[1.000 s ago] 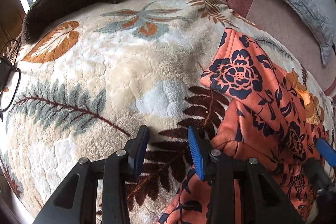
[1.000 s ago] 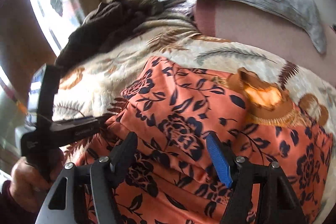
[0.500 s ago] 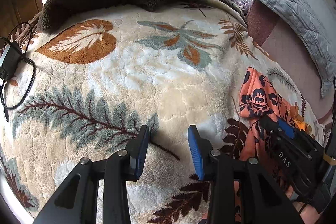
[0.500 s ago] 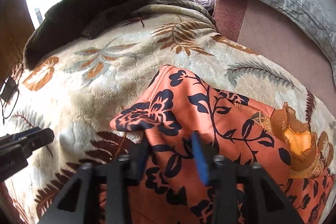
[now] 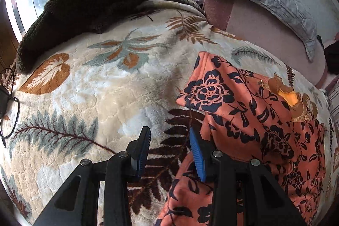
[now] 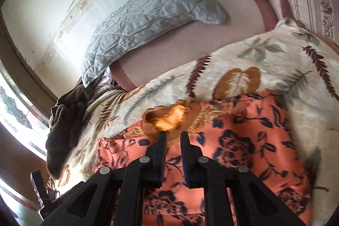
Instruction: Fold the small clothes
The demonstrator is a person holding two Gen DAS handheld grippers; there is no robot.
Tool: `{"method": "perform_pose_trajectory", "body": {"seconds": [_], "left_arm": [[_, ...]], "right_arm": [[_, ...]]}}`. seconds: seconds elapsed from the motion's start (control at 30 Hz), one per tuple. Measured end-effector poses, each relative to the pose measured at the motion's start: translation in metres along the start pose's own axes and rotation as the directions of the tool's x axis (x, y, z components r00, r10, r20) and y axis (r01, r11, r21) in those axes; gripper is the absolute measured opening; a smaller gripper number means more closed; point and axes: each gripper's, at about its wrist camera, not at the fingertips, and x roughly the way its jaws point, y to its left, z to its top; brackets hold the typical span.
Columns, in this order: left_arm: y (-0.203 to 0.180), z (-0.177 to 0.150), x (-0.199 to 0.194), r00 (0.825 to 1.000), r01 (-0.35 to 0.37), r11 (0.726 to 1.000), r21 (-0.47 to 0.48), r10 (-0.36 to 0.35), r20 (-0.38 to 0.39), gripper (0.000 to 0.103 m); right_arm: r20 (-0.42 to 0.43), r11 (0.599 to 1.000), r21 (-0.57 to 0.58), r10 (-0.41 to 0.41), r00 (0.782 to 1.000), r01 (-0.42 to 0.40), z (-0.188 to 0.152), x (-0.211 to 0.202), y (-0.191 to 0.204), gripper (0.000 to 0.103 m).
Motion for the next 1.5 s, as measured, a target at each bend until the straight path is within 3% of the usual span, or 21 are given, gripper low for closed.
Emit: {"method": "perform_pose_trajectory", "body": {"seconds": [0.07, 0.13, 0.17, 0.2, 0.23, 0.33, 0.43, 0.57, 0.63, 0.67, 0.77, 0.8, 0.93, 1.0, 1.1, 1.2, 1.3, 1.37, 1.43, 1.5], "left_arm": [[0.004, 0.0, 0.013, 0.998, 0.003, 0.998, -0.059, -0.007, -0.059, 0.039], [0.017, 0.001, 0.016, 0.996, 0.003, 0.99, -0.139, -0.015, -0.084, 0.039], [0.025, 0.002, 0.014, 0.996, -0.005, 0.985, -0.173, -0.01, -0.085, 0.039], [0.034, 0.003, 0.011, 0.997, -0.012, 0.979, -0.204, -0.003, -0.072, 0.039], [0.044, 0.005, 0.005, 0.998, -0.029, 0.972, -0.232, 0.017, -0.054, 0.039], [0.071, 0.011, -0.01, 0.992, -0.12, 0.957, -0.265, 0.122, -0.008, 0.039], [0.093, 0.015, -0.015, 0.983, -0.176, 0.943, -0.284, 0.185, 0.006, 0.039], [0.103, 0.018, -0.016, 0.986, -0.163, 0.947, -0.275, 0.169, 0.001, 0.039], [0.103, 0.02, -0.016, 0.985, -0.164, 0.951, -0.263, 0.171, 0.004, 0.039], [0.102, 0.021, -0.015, 0.985, -0.164, 0.952, -0.259, 0.17, 0.004, 0.039], [0.093, 0.024, -0.012, 0.988, -0.15, 0.961, -0.234, 0.155, 0.001, 0.039], [0.088, 0.024, -0.012, 0.988, -0.151, 0.964, -0.217, 0.155, 0.005, 0.039], [0.069, 0.023, -0.014, 0.986, -0.155, 0.977, -0.147, 0.162, 0.034, 0.039], [0.057, 0.022, -0.015, 0.986, -0.156, 0.982, -0.106, 0.162, 0.047, 0.039], [0.036, 0.019, -0.014, 0.986, -0.157, 0.987, -0.042, 0.159, 0.058, 0.039], [0.018, 0.015, -0.012, 0.985, -0.161, 0.987, 0.009, 0.16, 0.066, 0.039], [-0.002, 0.012, -0.009, 0.986, -0.156, 0.986, 0.051, 0.152, 0.072, 0.039], [-0.014, 0.01, -0.009, 0.985, -0.157, 0.985, 0.078, 0.15, 0.087, 0.039], [-0.026, 0.008, -0.01, 0.982, -0.164, 0.982, 0.098, 0.153, 0.11, 0.041], [-0.035, 0.006, -0.012, 0.979, -0.171, 0.978, 0.118, 0.154, 0.136, 0.043]], "right_arm": [[-0.035, 0.999, -0.036, -0.007, 0.999, 0.005, -0.003, -0.001, 0.001, 0.018], [-0.104, 0.995, -0.1, 0.016, 0.994, -0.026, -0.011, 0.011, 0.027, 0.025], [-0.138, 0.988, -0.144, 0.032, 0.99, -0.052, -0.018, 0.021, 0.045, 0.042], [-0.165, 0.978, -0.199, 0.035, 0.986, -0.067, -0.029, 0.028, 0.065, 0.074], [-0.175, 0.961, -0.267, 0.032, 0.984, -0.079, -0.04, 0.035, 0.088, 0.085], [-0.186, 0.861, -0.494, 0.033, 0.982, -0.122, -0.077, 0.054, 0.157, 0.087], [-0.232, 0.76, -0.643, -0.074, 0.97, -0.095, -0.113, 0.093, 0.202, 0.086], [-0.173, 0.707, -0.707, -0.175, 0.969, 0.002, -0.13, 0.138, 0.229, 0.08], [-0.15, 0.696, -0.715, -0.242, 0.959, 0.064, -0.125, 0.167, 0.232, 0.067], [-0.171, 0.719, -0.693, -0.24, 0.956, 0.056, -0.121, 0.178, 0.232, 0.058], [-0.195, 0.793, -0.608, -0.201, 0.96, 0.043, -0.101, 0.189, 0.234, 0.015], [-0.186, 0.816, -0.576, -0.182, 0.966, 0.043, -0.094, 0.185, 0.232, 0.008], [-0.111, 0.918, -0.396, -0.063, 0.992, 0.014, -0.056, 0.152, 0.206, 0.007], [-0.066, 0.964, -0.266, -0.021, 0.998, 0.003, -0.036, 0.126, 0.172, 0.006], [0.01, 0.997, -0.077, -0.012, 1.0, 0.013, -0.012, 0.078, 0.103, 0.006], [0.066, 0.991, 0.115, -0.071, 0.995, 0.063, 0.0, 0.03, 0.016, 0.006], [0.003, 0.961, 0.265, -0.085, 0.996, 0.082, -0.005, 0.005, -0.06, 0.01], [-0.053, 0.937, 0.321, -0.129, 0.99, 0.139, -0.014, -0.006, -0.091, 0.01], [-0.101, 0.912, 0.389, -0.097, 0.99, 0.129, -0.022, -0.011, -0.111, 0.011], [-0.111, 0.897, 0.429, -0.062, 0.992, 0.104, -0.024, -0.01, -0.118, 0.024]]}}
